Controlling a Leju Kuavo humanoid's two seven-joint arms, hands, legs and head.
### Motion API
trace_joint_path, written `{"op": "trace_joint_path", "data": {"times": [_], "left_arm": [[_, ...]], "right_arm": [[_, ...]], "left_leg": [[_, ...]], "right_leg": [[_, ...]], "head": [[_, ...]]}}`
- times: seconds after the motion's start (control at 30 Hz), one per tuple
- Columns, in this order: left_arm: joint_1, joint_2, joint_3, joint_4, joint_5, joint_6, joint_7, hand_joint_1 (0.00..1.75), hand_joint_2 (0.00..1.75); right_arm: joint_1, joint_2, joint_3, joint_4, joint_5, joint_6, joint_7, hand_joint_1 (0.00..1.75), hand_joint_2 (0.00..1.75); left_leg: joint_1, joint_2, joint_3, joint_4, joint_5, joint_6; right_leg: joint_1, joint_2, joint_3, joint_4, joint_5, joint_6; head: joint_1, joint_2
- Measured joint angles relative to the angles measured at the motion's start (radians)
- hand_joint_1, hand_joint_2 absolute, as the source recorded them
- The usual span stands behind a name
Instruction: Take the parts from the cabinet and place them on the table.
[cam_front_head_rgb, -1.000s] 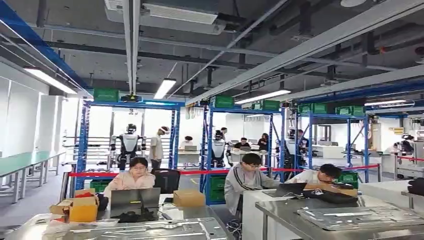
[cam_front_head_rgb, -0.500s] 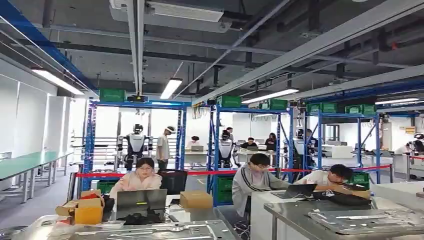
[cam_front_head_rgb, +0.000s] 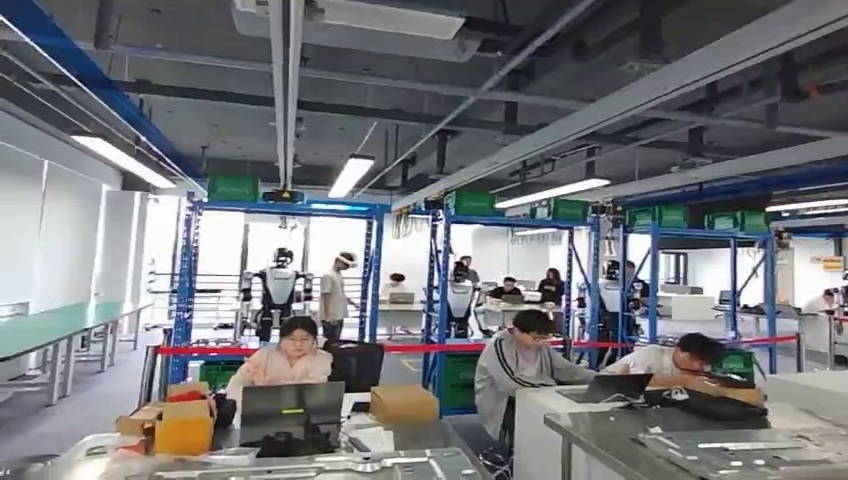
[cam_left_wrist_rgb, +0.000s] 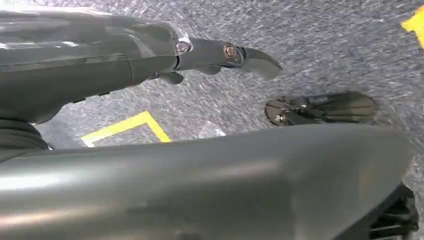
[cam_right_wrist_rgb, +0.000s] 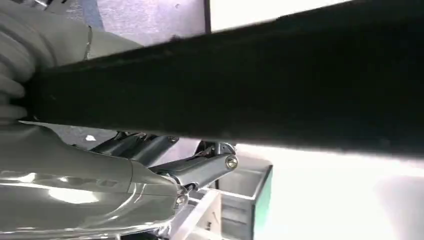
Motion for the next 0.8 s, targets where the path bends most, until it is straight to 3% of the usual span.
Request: {"op": "trace_joint_path", "data": {"times": [0.03, 0.07, 0.17, 0.2, 0.23, 0.27, 0.33, 0.37, 0.4, 0.5, 0.57, 0.67, 0.7, 0.73, 0.77, 0.8], "left_arm": [[0.0, 0.0, 0.0, 0.0, 0.0, 0.0, -0.001, 0.0, 0.0], [0.0, 0.0, 0.0, 0.0, 0.0, 0.0, -0.001, 0.0, 0.0], [-0.003, 0.002, 0.0, 0.0, 0.0, 0.0, -0.001, 0.0, 0.0], [-0.003, 0.002, 0.0, 0.0, 0.0, 0.0, -0.001, 0.0, 0.0], [-0.002, 0.002, 0.0, 0.0, 0.0, 0.0, -0.001, 0.0, 0.0], [-0.001, 0.002, 0.0, 0.0, 0.0, 0.0, 0.0, 0.0, 0.0], [-0.002, 0.002, 0.0, 0.0, 0.0, 0.0, 0.0, 0.0, 0.0], [-0.002, -0.003, 0.0, 0.0, 0.0, 0.0, 0.0, 0.0, 0.0], [-0.002, -0.003, 0.0, 0.0, 0.0, 0.0, 0.0, 0.0, 0.0], [0.0, -0.003, 0.0, 0.0, 0.0, 0.0, 0.004, 0.0, 0.0], [-0.003, -0.002, 0.0, 0.0, 0.0, -0.001, 0.003, 0.0, 0.0], [-0.005, 0.003, 0.0, 0.0, 0.0, 0.002, 0.004, 0.0, 0.0], [-0.003, 0.003, 0.0, 0.0, 0.0, 0.002, 0.004, 0.0, 0.0], [0.0, 0.004, 0.0, 0.0, 0.0, 0.003, 0.004, 0.0, 0.0], [0.001, 0.004, 0.0, 0.0, -0.001, 0.003, 0.005, 0.0, 0.0], [0.001, 0.004, 0.0, 0.0, -0.001, 0.003, 0.005, 0.0, 0.0]], "right_arm": [[-0.001, 0.0, 0.0, -0.002, 0.0, 0.0, 0.0, 1.75, 1.75], [-0.002, 0.0, -0.001, -0.004, -0.001, 0.0, 0.0, 1.75, 1.75], [0.002, -0.001, -0.002, -0.004, -0.002, 0.0, -0.001, 1.75, 1.75], [0.004, -0.001, -0.002, -0.004, -0.002, 0.0, -0.001, 1.75, 1.75], [0.004, -0.001, -0.002, -0.004, -0.002, 0.0, -0.001, 1.75, 1.75], [0.004, -0.001, -0.002, -0.004, -0.002, 0.0, -0.001, 1.75, 1.75], [0.002, -0.001, -0.003, -0.004, -0.002, 0.0, -0.001, 1.75, 1.75], [0.002, -0.002, -0.003, -0.004, -0.002, 0.0, -0.001, 1.75, 1.75], [0.001, -0.002, -0.003, -0.004, -0.003, 0.001, -0.001, 1.75, 1.75], [0.001, 0.0, -0.004, -0.006, -0.004, 0.003, -0.002, 1.75, 1.75], [-0.001, 0.003, -0.005, -0.007, -0.005, 0.003, -0.002, 1.75, 1.75], [0.001, 0.006, -0.005, -0.007, -0.005, 0.003, -0.003, 1.75, 1.75], [0.006, 0.006, -0.005, -0.007, -0.005, 0.003, -0.003, 1.75, 1.75], [0.008, 0.006, -0.005, -0.007, -0.006, 0.003, -0.003, 1.75, 1.75], [0.009, 0.006, -0.005, -0.007, -0.006, 0.003, -0.003, 1.75, 1.75], [0.009, 0.006, -0.005, -0.007, -0.008, 0.004, -0.003, 1.75, 1.75]], "left_leg": [[0.0, -0.001, 0.009, -0.005, -0.005, 0.008], [-0.001, -0.001, 0.019, -0.007, -0.01, 0.015], [-0.009, -0.004, 0.043, -0.009, -0.031, 0.026], [-0.013, -0.006, 0.053, -0.009, -0.039, 0.027], [-0.016, -0.008, 0.064, -0.01, -0.046, 0.028], [-0.019, -0.01, 0.074, -0.01, -0.054, 0.029], [-0.021, -0.013, 0.095, -0.013, -0.066, 0.028], [-0.021, -0.015, 0.101, -0.014, -0.072, 0.024], [-0.02, -0.018, 0.102, -0.019, -0.076, 0.018], [-0.023, -0.017, 0.121, -0.013, -0.065, 0.003], [-0.024, -0.011, 0.114, 0.023, -0.098, 0.0], [-0.016, -0.01, -0.008, 0.214, -0.185, -0.017], [-0.013, -0.01, -0.041, 0.251, -0.191, -0.022], [-0.01, -0.009, -0.051, 0.242, -0.172, -0.028], [-0.006, -0.009, -0.041, 0.193, -0.127, -0.032], [-0.002, -0.007, -0.015, 0.114, -0.065, -0.038]], "right_leg": [[-0.002, 0.0, -0.015, 0.041, 0.005, 0.004], [-0.001, 0.001, -0.051, 0.108, -0.002, 0.007], [-0.001, 0.001, -0.195, 0.313, -0.089, 0.006], [0.001, 0.001, -0.226, 0.334, -0.099, 0.001], [0.005, 0.002, -0.235, 0.311, -0.078, -0.005], [0.01, 0.003, -0.225, 0.255, -0.03, -0.013], [0.03, 0.003, -0.174, 0.084, 0.099, -0.042], [0.043, 0.007, -0.162, 0.041, 0.109, -0.058], [0.045, 0.009, -0.161, 0.04, 0.066, -0.061], [0.04, 0.011, -0.135, 0.013, 0.099, -0.073], [0.03, 0.005, -0.107, -0.002, 0.102, -0.073], [0.028, 0.004, -0.102, -0.002, 0.09, -0.075], [0.028, 0.005, -0.099, -0.001, 0.086, -0.074], [0.027, 0.007, -0.094, -0.001, 0.081, -0.072], [0.024, 0.008, -0.085, 0.0, 0.074, -0.068], [0.022, 0.008, -0.075, 0.001, 0.066, -0.064]], "head": [[-0.001, 0.0], [-0.001, 0.0], [-0.001, 0.0], [-0.001, -0.001], [-0.001, -0.001], [-0.001, -0.001], [-0.001, -0.001], [0.0, -0.001], [-0.001, -0.001], [0.0, -0.001], [0.0, -0.001], [0.0, -0.001], [0.0, -0.001], [0.0, -0.001], [0.0, -0.001], [0.0, -0.001]]}}
